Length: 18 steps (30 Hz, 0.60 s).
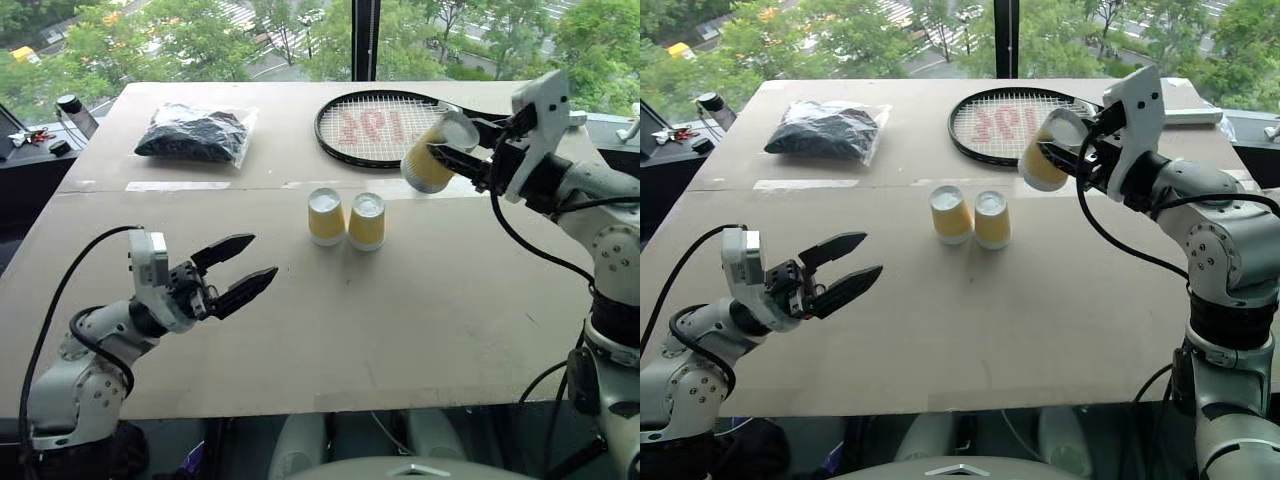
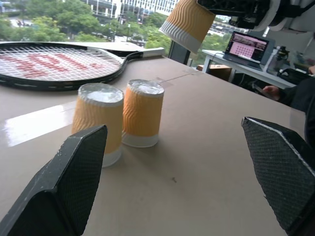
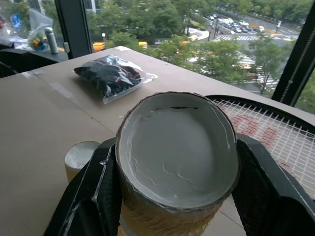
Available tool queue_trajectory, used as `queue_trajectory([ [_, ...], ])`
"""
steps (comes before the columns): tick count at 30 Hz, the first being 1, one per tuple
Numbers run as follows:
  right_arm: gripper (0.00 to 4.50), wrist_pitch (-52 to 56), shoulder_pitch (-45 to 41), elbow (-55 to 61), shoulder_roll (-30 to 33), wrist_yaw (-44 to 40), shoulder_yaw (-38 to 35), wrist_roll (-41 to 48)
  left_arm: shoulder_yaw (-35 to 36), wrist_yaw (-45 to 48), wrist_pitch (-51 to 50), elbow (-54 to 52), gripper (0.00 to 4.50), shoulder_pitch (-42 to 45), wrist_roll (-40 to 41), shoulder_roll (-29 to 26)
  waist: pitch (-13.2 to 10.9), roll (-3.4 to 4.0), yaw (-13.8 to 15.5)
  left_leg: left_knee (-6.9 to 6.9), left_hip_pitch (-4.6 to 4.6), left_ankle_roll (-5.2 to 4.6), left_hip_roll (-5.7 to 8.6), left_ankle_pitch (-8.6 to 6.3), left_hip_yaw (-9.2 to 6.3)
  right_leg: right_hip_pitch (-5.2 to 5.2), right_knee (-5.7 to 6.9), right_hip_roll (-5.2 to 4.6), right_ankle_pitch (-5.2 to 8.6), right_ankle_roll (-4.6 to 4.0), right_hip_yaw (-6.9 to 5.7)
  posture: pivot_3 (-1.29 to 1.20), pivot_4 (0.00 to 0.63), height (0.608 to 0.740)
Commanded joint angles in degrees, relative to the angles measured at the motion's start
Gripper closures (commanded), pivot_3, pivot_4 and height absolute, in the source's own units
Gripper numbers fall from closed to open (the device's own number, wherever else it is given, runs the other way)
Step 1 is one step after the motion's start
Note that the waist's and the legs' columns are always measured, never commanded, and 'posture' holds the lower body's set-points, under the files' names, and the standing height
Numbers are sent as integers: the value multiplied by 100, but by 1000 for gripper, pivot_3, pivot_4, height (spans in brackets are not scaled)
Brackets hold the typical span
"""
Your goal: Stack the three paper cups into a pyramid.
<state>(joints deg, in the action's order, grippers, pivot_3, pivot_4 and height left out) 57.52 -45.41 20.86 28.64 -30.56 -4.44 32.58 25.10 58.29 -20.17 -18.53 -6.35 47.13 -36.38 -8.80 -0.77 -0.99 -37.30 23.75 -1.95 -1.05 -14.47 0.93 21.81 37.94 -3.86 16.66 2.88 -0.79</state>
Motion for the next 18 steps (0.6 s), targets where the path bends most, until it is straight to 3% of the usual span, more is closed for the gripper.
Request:
queue_trajectory([
  [1, 2276, -49, -933, -427, -441, -235, 674, 37, 462, 359, 223, 56, 0, -438, 97, -42, 0, 0, 0, 0, 1, 1, 10, 0, 13, 5, 3, -13, -1, 1, 4, 0, 150, 740],
  [10, 2276, -657, -1387, -1169, -730, -583, 1805, -680, 818, 436, 133, -33, 0, -831, 472, 65, 10, -19, 28, -8, 3, 1, 24, 1, -11, -5, 2, -24, -1, 2, 1, 0, 150, 740],
  [18, 2276, -875, -1595, -1624, -763, -682, 1894, -1119, 860, 466, 156, -143, 0, -1022, 518, 102, 9, -18, -23, -4, 0, 7, 21, 4, -3, 3, 8, -20, -1, 2, 0, 0, 150, 740],
])
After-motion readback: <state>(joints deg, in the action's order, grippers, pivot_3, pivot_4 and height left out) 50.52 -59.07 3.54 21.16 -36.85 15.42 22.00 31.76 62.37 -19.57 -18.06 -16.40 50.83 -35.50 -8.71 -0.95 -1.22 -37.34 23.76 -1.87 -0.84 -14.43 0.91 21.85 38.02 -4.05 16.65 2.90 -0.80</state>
